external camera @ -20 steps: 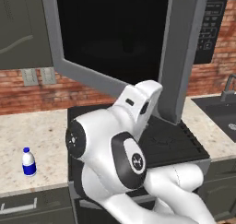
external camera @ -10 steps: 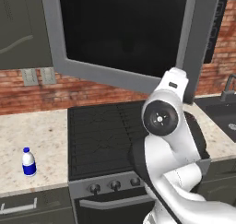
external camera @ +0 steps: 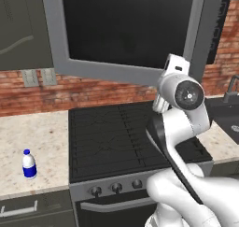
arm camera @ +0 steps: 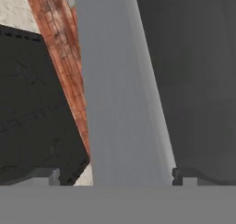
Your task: Place the microwavable item in the microwave. Then, close the microwave door and press the start button.
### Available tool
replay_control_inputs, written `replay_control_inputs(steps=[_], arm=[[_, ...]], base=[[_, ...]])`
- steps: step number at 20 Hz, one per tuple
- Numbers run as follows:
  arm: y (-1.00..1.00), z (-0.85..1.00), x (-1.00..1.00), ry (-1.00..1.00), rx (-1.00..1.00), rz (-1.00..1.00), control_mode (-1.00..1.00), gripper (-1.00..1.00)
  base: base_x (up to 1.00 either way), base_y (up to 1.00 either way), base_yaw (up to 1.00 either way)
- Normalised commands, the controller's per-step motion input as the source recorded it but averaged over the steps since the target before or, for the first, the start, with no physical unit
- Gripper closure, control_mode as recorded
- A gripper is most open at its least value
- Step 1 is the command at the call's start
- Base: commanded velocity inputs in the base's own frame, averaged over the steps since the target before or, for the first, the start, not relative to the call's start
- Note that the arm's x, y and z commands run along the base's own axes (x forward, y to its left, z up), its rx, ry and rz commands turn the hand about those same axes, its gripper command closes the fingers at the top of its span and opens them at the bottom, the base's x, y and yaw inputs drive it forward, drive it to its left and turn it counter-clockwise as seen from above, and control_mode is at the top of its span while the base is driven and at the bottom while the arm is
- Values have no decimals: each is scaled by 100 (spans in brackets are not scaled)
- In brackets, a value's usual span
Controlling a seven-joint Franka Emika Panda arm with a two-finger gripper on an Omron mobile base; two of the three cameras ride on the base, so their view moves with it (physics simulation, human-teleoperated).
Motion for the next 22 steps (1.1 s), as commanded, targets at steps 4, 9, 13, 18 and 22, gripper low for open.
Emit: replay_control_inputs(steps=[4,9,13,18,22], arm=[[0,21,96,9,0,14,-100,-100],[0,13,78,6,0,11,-100,-100],[0,4,61,2,0,10,-100,-100],[-3,0,39,0,0,9,-100,-100],[-3,0,45,0,0,9,-100,-100]], base=[[0,0,0],[0,0,0],[0,0,0],[0,0,0],[0,0,0]])
